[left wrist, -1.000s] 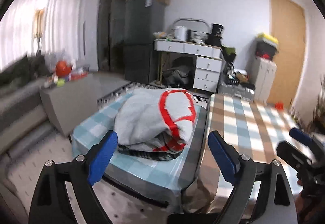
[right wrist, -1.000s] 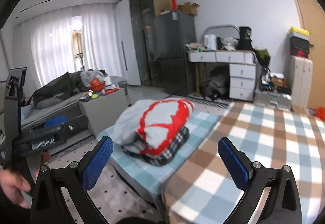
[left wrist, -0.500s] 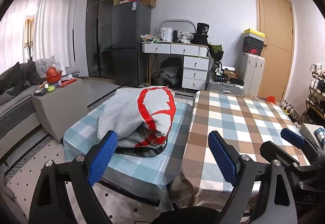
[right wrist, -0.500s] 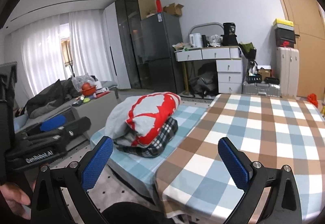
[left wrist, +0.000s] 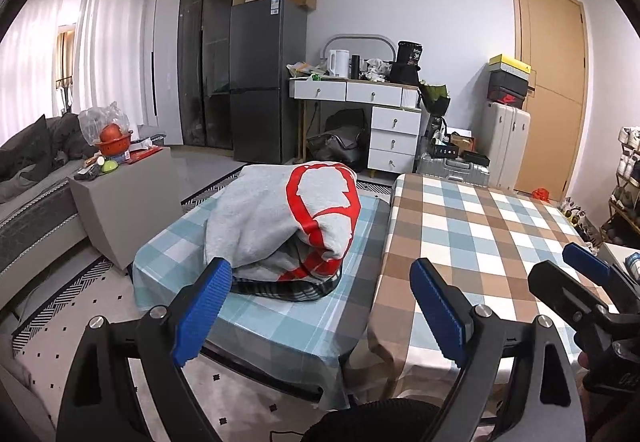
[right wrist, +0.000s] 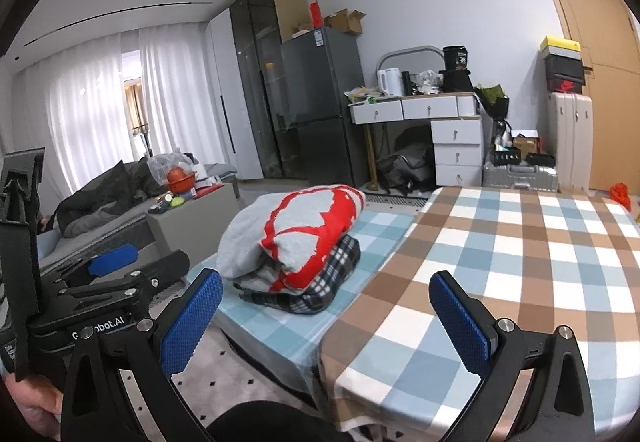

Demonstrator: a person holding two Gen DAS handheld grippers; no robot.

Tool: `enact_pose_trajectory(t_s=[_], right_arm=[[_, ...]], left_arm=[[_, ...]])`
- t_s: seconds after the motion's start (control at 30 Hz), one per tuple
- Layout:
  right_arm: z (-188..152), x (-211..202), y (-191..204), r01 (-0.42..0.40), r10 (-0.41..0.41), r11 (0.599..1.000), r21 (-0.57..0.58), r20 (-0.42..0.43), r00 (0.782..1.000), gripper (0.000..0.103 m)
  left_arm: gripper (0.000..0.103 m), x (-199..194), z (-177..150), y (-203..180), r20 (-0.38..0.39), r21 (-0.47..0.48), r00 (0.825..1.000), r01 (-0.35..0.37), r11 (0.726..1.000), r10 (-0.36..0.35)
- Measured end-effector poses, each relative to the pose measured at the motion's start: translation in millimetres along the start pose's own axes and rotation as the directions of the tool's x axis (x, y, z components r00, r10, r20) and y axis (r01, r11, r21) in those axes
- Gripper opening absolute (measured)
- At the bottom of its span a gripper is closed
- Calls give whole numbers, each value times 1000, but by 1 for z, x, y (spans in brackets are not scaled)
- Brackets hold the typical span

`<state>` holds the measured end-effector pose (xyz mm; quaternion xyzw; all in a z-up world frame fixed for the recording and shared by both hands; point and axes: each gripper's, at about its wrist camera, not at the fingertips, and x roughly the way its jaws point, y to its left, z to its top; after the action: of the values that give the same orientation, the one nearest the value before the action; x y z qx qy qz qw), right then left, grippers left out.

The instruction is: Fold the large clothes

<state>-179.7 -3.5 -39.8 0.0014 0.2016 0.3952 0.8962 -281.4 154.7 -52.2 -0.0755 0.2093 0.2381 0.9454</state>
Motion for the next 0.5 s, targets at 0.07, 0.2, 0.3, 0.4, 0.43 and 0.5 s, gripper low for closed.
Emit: enact_pose_trajectory(t_s=[0.07,0.2,0.3,0.4,0.43,0.5], right_arm=[[0,-1,2,-4,4,1000,0,4,1000,103],[1,-1,5,-8,8,1000,-6,6,1000,103],[1,-2,7,-9,9,1000,-7,10,1000,103],[1,-3,8,-9,10,1000,-8,10,1000,103],[1,-3,8,-10,10,1000,-7,12,1000,103],[1,-3,8,-12,12,1000,-2,13,1000,103]], left_arm=[[88,-1,0,0,0,3,1000,0,1000,0],[88,-6,1,1,11,2,1000,3,1000,-3],[88,-8,1,0,13,5,1000,1,1000,-1],[88,-9,1,0,11,4,1000,8,1000,-8],[88,-9,1,0,10,4,1000,11,1000,-11],[88,-10,1,0,9,6,1000,10,1000,-10]])
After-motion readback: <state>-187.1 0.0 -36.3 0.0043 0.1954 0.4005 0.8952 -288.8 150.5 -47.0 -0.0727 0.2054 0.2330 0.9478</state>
